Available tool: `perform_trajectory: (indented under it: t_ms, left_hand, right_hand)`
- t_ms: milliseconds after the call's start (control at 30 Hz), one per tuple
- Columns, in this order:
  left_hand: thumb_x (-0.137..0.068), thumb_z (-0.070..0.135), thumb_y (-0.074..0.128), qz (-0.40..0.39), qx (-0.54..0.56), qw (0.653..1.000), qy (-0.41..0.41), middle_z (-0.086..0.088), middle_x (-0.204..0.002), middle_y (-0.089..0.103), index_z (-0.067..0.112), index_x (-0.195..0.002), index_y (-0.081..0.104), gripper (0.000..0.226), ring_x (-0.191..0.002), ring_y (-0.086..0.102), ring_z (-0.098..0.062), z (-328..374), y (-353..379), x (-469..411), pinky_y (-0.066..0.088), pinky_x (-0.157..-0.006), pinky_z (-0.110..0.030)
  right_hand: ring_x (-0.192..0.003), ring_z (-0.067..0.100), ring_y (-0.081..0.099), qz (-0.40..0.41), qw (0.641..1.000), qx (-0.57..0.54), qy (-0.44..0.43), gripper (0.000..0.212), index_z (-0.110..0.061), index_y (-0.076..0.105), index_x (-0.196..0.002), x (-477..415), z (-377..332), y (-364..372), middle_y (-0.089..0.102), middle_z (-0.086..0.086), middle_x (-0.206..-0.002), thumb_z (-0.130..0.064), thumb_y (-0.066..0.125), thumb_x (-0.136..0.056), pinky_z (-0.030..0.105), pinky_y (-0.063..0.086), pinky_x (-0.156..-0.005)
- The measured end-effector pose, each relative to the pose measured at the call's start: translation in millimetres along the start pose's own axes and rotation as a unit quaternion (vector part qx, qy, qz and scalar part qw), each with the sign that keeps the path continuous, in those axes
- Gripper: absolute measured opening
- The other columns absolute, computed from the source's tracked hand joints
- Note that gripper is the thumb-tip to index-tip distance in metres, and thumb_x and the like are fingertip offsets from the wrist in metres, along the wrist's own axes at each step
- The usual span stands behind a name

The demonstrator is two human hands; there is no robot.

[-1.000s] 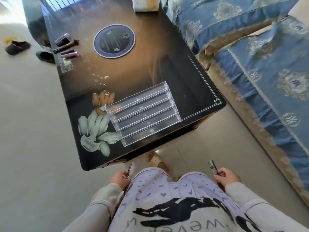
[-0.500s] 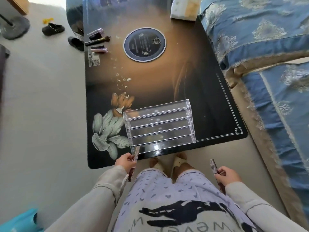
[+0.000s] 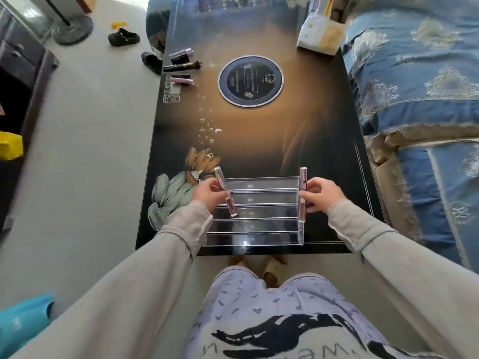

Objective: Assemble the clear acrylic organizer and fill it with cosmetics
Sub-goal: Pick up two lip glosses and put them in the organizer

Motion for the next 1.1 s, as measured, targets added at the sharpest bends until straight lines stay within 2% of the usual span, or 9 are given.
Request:
perform_trajectory:
  t_ms: [67,133,233,433,633,800,867,967,1100]
  left_hand:
    - [-0.077,0.001,0.069,0.018,-0.006,1.0,0.019,-0.024,-0.103,0.067,0.003,-0.091,0.063,0.015,-0.09,0.061,-0.025,17.2,-6.3,-9.6,0.05,-0.092,-0.037]
    - [-0.076,0.004,0.071,0.041,-0.021,0.998,0.03,-0.021,-0.105,0.069,0.003,-0.09,0.065,0.015,-0.094,0.064,-0.027,28.6,-12.9,-18.7,0.049,-0.089,-0.032]
    - [-0.075,0.006,0.073,0.066,-0.072,0.994,0.055,-0.017,-0.102,0.071,0.007,-0.089,0.067,0.016,-0.097,0.067,-0.026,38.9,-17.7,-30.3,0.048,-0.088,-0.028]
    - [-0.076,0.009,0.073,0.052,-0.097,0.991,0.074,-0.015,-0.109,0.07,0.001,-0.103,0.065,0.029,-0.102,0.065,-0.026,41.7,-18.0,-43.3,0.049,-0.097,-0.033]
    - [-0.078,0.005,0.068,-0.014,-0.183,0.976,0.115,-0.016,-0.102,0.07,0.004,-0.101,0.064,0.023,-0.099,0.064,-0.028,39.6,-13.9,-41.0,0.05,-0.093,-0.035]
    - [-0.078,0.001,0.066,-0.031,-0.186,0.974,0.123,-0.016,-0.099,0.071,0.003,-0.096,0.065,0.019,-0.087,0.063,-0.023,29.4,-14.0,-40.6,0.042,-0.078,-0.02]
    - [-0.079,0.001,0.066,-0.05,-0.186,0.974,0.124,-0.015,-0.104,0.071,0.006,-0.103,0.067,0.025,-0.094,0.064,-0.023,27.8,-13.0,-41.1,0.043,-0.082,-0.018]
    - [-0.08,0.003,0.065,-0.078,-0.2,0.968,0.132,-0.016,-0.108,0.071,0.007,-0.106,0.068,0.026,-0.103,0.065,-0.027,27.7,-9.3,-40.7,0.047,-0.097,-0.028]
    - [-0.08,0.001,0.064,-0.081,-0.183,0.97,0.139,-0.018,-0.103,0.071,0.002,-0.099,0.07,0.021,-0.098,0.065,-0.028,29.0,-6.2,-39.7,0.049,-0.097,-0.034]
  right_hand:
    - [-0.086,0.024,0.061,0.012,0.999,-0.005,-0.044,0.014,-0.009,0.057,-0.091,-7.7,-27.8,-2.8,0.061,0.01,-0.091,-0.002,0.065,-0.081,0.027,0.059,-0.06]
    - [-0.086,0.02,0.061,0.031,0.996,0.021,-0.082,0.02,-0.006,0.062,-0.098,-12.5,-48.9,-3.5,0.062,0.007,-0.09,-0.002,0.067,-0.079,0.031,0.057,-0.077]
    - [-0.087,0.019,0.063,0.037,0.993,0.046,-0.106,0.023,-0.004,0.065,-0.099,-18.0,-64.5,2.7,0.066,0.008,-0.091,-0.002,0.068,-0.077,0.027,0.049,-0.088]
    - [-0.098,0.026,0.066,0.04,0.99,0.074,-0.117,0.023,-0.002,0.067,-0.101,-28.8,-65.4,17.1,0.07,0.017,-0.104,0.001,0.066,-0.079,0.025,0.046,-0.094]
    - [-0.086,0.012,0.059,0.047,0.987,0.107,-0.111,0.024,-0.005,0.067,-0.103,-32.3,-61.5,22.1,0.07,0.015,-0.103,-0.001,0.066,-0.08,0.017,0.04,-0.086]
    - [-0.099,0.026,0.065,0.025,0.984,0.133,-0.118,0.021,-0.005,0.067,-0.101,-33.9,-65.7,28.4,0.07,0.016,-0.104,-0.002,0.065,-0.081,0.022,0.042,-0.089]
    - [-0.098,0.026,0.065,0.02,0.981,0.147,-0.127,0.02,-0.005,0.067,-0.1,-32.0,-67.5,30.8,0.07,0.016,-0.103,-0.001,0.063,-0.081,0.021,0.042,-0.087]
    - [-0.097,0.026,0.064,0.02,0.977,0.162,-0.134,0.017,-0.006,0.066,-0.098,-27.8,-68.3,31.7,0.07,0.016,-0.101,0.0,0.062,-0.082,0.021,0.041,-0.085]
    - [-0.1,0.028,0.063,0.007,0.974,0.183,-0.134,0.018,-0.004,0.065,-0.099,-24.3,-66.9,34.4,0.069,0.017,-0.103,0.0,0.062,-0.082,0.024,0.042,-0.087]
Point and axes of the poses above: each hand's wrist, its own x-axis away from the middle knuckle, its own y-axis out of the palm, z = x × y, the point moved 7 cm from there along -x, towards the middle knuckle
